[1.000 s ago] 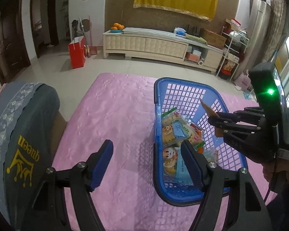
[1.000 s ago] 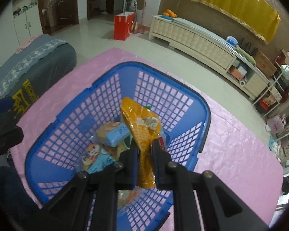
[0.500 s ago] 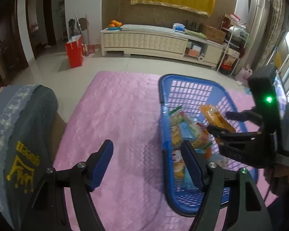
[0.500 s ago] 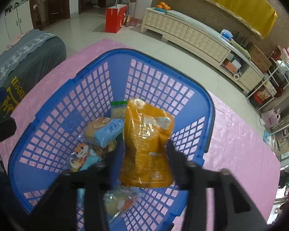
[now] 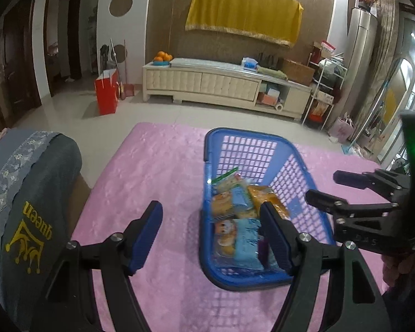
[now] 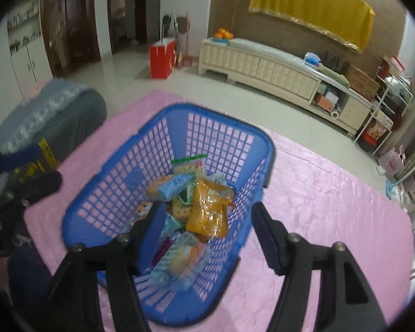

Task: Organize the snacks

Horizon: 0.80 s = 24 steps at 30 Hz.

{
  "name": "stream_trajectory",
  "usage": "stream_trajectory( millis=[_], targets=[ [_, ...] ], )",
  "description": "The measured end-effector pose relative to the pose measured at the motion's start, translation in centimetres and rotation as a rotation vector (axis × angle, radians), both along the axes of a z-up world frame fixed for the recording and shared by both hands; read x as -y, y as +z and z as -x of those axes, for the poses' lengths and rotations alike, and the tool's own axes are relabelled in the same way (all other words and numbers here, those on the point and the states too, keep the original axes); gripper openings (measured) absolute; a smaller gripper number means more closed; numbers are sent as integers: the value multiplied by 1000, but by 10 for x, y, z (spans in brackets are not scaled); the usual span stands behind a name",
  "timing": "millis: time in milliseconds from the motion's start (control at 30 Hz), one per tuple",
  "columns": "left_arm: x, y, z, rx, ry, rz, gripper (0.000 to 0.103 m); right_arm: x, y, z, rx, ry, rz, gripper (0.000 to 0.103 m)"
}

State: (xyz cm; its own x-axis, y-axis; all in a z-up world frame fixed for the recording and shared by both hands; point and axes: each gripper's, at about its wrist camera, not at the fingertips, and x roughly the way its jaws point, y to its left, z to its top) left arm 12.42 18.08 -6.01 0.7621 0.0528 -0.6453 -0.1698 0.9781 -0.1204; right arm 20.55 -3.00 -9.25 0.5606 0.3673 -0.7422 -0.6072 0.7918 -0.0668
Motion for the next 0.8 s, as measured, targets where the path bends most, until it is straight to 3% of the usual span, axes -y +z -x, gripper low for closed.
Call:
stream_trajectory(
  millis=[133,233,433,533,667,800],
  targets=[
    [18,7,21,45,-3,15,71,24,16,25,53,-11,-24,69],
    [38,15,36,85,-58,9,71,46,29,42,92,-35,-51,69],
    [76,36,72,186,-78,-42,71,81,47,65,175,-117,-69,69],
    [88,48,86,233,-61,-64,85,96,57,78,204,-128,-111,69],
    [106,61,101,267,-62,-92,86,115,68,101,277,-165,-143,85],
    [119,72,119,312,-75,-103,90,130,69,117,307,-185,-157,93]
  ],
)
